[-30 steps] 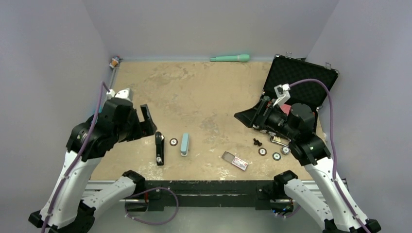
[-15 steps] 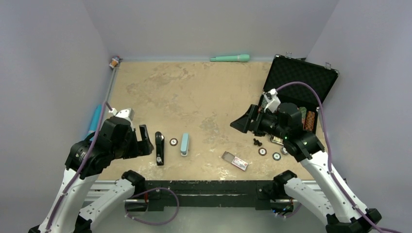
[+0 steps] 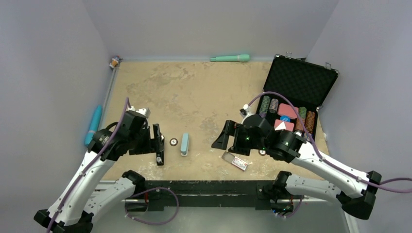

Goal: Unload the staples from the stapler

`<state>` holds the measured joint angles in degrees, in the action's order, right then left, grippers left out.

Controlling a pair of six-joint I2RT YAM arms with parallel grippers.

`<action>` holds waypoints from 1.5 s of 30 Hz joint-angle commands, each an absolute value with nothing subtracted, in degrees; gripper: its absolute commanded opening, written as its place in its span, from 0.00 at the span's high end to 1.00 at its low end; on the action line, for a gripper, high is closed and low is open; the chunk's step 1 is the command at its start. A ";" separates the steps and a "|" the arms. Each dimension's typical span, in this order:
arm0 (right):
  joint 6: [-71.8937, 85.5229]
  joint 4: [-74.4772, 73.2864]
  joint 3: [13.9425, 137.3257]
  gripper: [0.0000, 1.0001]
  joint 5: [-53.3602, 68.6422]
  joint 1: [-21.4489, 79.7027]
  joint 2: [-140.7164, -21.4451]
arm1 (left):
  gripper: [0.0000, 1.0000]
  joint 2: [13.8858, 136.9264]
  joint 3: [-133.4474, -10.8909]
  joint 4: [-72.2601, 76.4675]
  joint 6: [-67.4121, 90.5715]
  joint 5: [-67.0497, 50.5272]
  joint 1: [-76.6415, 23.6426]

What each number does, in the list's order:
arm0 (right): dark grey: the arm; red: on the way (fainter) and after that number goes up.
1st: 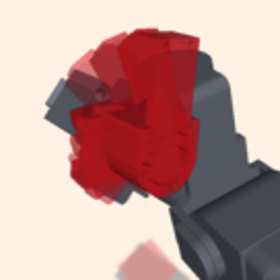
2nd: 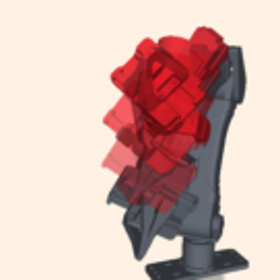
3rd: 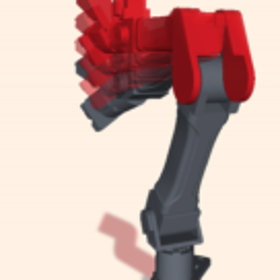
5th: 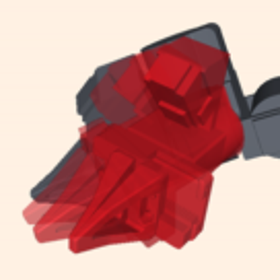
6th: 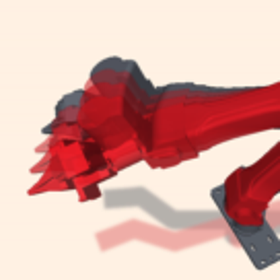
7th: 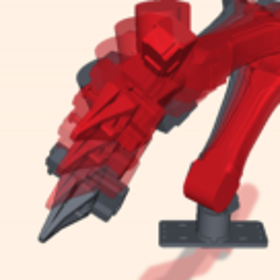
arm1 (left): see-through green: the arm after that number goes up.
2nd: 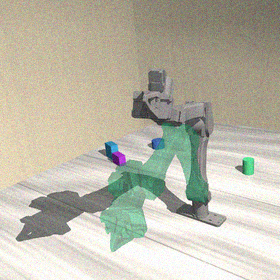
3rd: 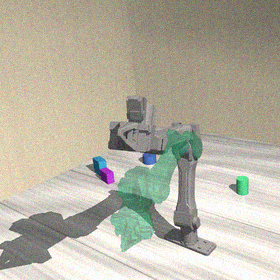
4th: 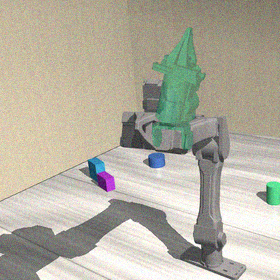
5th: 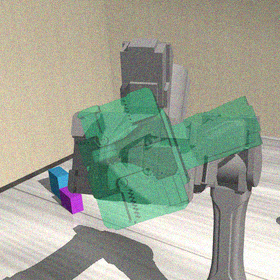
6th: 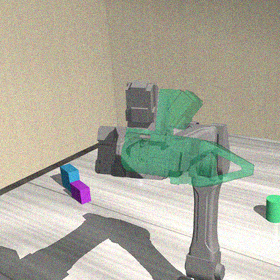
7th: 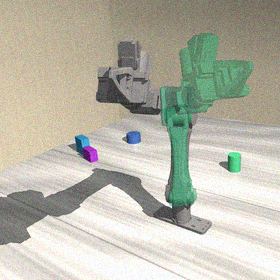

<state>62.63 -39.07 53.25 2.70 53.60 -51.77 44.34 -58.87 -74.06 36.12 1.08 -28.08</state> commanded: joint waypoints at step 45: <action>43.25 -31.97 49.94 0.01 -0.97 35.34 -55.93 | 0.33 96.68 -67.74 -54.47 32.73 0.26 -39.12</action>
<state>44.47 -34.13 49.91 -0.56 35.59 -57.52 95.83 -66.54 -54.72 33.32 1.02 -38.83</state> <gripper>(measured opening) 0.986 0.721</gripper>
